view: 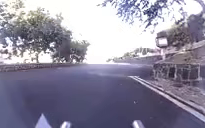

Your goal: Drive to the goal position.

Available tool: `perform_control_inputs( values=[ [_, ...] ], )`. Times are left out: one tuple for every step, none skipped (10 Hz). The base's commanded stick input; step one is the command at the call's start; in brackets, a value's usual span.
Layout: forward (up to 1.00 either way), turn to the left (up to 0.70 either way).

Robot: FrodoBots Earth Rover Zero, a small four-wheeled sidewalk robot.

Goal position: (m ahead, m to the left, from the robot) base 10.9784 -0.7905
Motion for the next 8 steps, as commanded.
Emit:
perform_control_inputs(
  values=[
    [0.69,0.03],
    [0.69,0.03],
    [0.69,0.03],
    [0.69,0.03],
    [0.69,0.03],
    [0.69,0.03],
    [0.69,0.03],
    [0.69,0.02]
  ],
)
